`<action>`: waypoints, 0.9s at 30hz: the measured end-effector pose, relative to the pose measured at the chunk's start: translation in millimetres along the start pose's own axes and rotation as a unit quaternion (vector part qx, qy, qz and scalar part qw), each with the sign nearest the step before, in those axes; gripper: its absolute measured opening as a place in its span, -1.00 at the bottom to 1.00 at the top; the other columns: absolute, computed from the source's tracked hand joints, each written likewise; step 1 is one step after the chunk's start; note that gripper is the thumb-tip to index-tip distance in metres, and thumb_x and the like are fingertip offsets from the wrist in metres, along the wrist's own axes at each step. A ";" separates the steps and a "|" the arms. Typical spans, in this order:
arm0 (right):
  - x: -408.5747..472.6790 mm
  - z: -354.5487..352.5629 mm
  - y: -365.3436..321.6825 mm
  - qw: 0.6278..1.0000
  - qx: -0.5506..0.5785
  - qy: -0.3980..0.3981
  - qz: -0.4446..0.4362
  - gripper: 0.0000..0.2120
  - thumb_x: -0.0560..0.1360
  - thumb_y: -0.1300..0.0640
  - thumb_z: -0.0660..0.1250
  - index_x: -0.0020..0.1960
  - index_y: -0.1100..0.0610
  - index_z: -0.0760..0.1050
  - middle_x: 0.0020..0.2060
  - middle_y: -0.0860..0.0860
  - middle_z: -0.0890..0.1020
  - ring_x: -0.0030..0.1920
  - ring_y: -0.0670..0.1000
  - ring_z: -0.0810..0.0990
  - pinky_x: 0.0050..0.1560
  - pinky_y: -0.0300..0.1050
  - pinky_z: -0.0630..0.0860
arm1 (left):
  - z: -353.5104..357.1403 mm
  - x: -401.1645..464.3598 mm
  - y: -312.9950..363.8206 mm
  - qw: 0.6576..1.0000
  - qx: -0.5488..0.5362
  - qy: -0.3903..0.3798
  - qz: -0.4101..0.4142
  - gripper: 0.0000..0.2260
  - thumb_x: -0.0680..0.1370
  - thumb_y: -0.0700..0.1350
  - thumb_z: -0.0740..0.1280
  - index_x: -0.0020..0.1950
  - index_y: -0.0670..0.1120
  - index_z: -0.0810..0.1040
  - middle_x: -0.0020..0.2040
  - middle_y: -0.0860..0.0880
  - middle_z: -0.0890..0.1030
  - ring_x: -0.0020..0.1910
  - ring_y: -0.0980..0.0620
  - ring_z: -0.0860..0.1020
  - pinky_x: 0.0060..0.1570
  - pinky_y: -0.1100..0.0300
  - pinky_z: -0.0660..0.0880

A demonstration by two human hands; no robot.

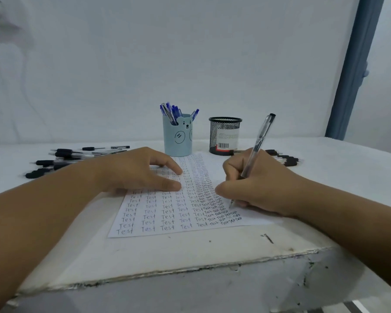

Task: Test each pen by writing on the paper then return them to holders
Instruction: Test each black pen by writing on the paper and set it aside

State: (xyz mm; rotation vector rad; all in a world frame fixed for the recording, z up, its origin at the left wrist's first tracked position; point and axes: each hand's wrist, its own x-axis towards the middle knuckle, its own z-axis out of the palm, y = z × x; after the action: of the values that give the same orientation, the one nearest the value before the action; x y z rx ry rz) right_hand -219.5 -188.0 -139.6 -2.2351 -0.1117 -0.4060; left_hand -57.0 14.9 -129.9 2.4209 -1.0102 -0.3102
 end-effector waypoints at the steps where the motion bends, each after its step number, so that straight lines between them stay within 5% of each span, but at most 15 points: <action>1: 0.0 0.2 0.3 1.000 -0.010 0.003 -0.003 -0.62 0.40 0.31 0.44 -0.49 0.12 0.36 -0.55 0.08 0.44 -0.49 -0.01 0.42 -0.36 -0.17 0.35 | -0.2 -0.6 0.7 1.000 -0.004 -0.003 -0.001 -0.51 0.17 0.36 0.52 0.09 0.38 0.62 0.22 0.26 0.53 0.17 0.27 0.48 0.39 0.06 0.37; 5: 0.0 1.1 0.2 1.000 -0.030 -0.003 -0.004 -0.67 0.39 0.30 0.43 -0.47 0.15 0.37 -0.53 0.09 0.43 -0.46 -0.02 0.37 -0.38 -0.20 0.31 | -0.3 -2.8 3.7 1.000 -0.017 0.004 -0.004 -0.58 0.24 0.26 0.52 0.08 0.29 0.65 -0.15 0.27 0.48 -0.14 0.32 0.47 0.02 0.27 0.40; 7: 0.4 1.1 1.4 1.000 -0.030 -0.003 -0.005 -0.67 0.39 0.31 0.43 -0.47 0.16 0.38 -0.53 0.10 0.43 -0.45 0.00 0.38 -0.37 -0.18 0.30 | -0.1 -3.6 4.6 1.000 -0.021 0.006 -0.006 -0.61 0.27 0.22 0.52 0.08 0.26 0.66 -0.16 0.27 0.45 -0.16 0.32 0.45 -0.05 0.30 0.35; 16: 2.4 3.0 4.5 1.000 -0.025 -0.005 -0.008 -0.72 0.26 0.14 0.38 -0.50 0.07 0.31 -0.52 0.08 0.42 -0.41 0.02 0.39 -0.33 -0.13 0.31 | 0.0 -5.0 3.6 1.000 -0.020 0.014 -0.001 -0.60 0.25 0.25 0.51 0.07 0.27 0.66 -0.24 0.29 0.48 -0.22 0.37 0.45 -0.06 0.31 0.35; 24: 2.7 -0.1 6.3 1.000 -0.009 -0.019 -0.011 -0.63 0.40 0.31 0.43 -0.46 0.12 0.34 -0.50 0.11 0.41 -0.41 0.02 0.38 -0.33 -0.12 0.30 | -0.3 -3.7 1.8 1.000 -0.023 0.004 -0.004 -0.59 0.24 0.25 0.53 0.07 0.28 0.66 0.07 0.29 0.53 0.01 0.36 0.46 0.19 0.21 0.33; 27: 3.5 1.3 6.1 0.999 -0.018 -0.018 -0.020 -0.63 0.37 0.29 0.43 -0.48 0.10 0.33 -0.50 0.10 0.41 -0.42 0.01 0.36 -0.33 -0.13 0.29 | 0.0 -3.8 1.4 1.000 -0.021 0.004 0.000 -0.61 0.27 0.23 0.52 0.07 0.27 0.66 0.03 0.31 0.53 -0.02 0.35 0.46 0.18 0.20 0.31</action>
State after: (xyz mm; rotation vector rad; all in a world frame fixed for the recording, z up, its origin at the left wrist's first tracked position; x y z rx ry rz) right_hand -214.6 -191.1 -143.7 -2.2800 -0.1705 -0.3923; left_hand -60.4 16.8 -129.1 2.3830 -0.9897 -0.3187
